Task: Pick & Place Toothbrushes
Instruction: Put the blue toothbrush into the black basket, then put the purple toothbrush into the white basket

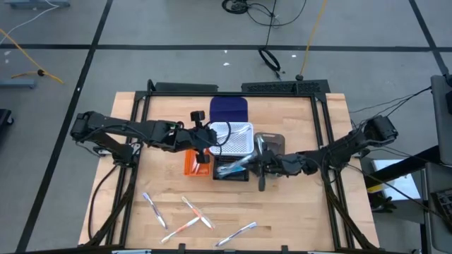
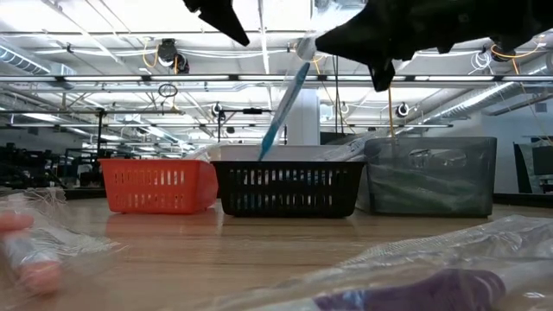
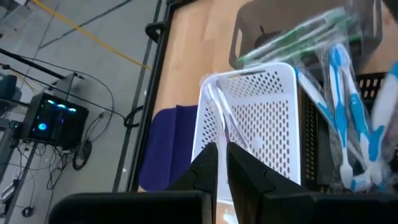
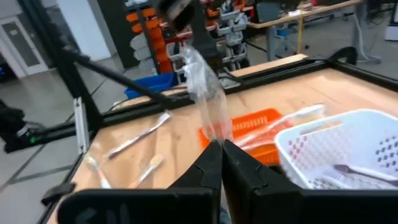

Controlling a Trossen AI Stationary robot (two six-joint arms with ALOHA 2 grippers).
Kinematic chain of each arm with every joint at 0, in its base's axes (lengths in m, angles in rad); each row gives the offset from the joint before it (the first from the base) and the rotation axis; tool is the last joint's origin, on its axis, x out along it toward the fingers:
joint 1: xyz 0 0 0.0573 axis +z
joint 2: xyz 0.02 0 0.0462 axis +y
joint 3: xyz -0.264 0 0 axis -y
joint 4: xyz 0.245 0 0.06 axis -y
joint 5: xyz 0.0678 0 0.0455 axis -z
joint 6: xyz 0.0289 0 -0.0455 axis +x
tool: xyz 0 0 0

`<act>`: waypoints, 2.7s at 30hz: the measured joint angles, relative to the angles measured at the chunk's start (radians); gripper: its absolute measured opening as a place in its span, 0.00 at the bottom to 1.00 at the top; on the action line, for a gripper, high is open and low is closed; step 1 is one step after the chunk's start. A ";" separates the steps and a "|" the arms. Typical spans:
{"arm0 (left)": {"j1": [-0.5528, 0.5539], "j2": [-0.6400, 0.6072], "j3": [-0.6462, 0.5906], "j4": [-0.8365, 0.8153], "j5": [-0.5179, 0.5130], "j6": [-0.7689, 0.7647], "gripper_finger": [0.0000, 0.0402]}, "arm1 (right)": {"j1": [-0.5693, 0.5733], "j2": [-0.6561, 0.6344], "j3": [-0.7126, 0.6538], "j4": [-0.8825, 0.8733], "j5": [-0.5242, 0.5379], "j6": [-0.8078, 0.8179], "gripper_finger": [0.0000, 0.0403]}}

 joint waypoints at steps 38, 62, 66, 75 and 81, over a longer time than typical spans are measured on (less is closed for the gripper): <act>-0.001 -0.011 -0.001 -0.022 0.009 0.001 0.08 | -0.150 0.106 0.000 -0.087 -0.216 0.113 0.39; 0.000 -0.010 -0.001 -0.023 0.008 0.002 0.08 | -0.083 -0.121 0.001 -0.226 -0.235 -0.035 0.42; 0.009 -0.010 -0.001 -0.022 0.008 0.007 0.08 | -0.047 -0.119 0.001 -0.245 -0.183 -0.059 0.42; 0.018 -0.010 -0.001 -0.086 0.009 -0.016 0.08 | 0.012 -0.076 0.000 -0.339 -0.189 0.007 0.42; 0.016 -0.010 -0.001 -0.123 0.086 -0.084 0.08 | 0.076 -0.013 0.000 -0.316 -0.222 0.017 0.42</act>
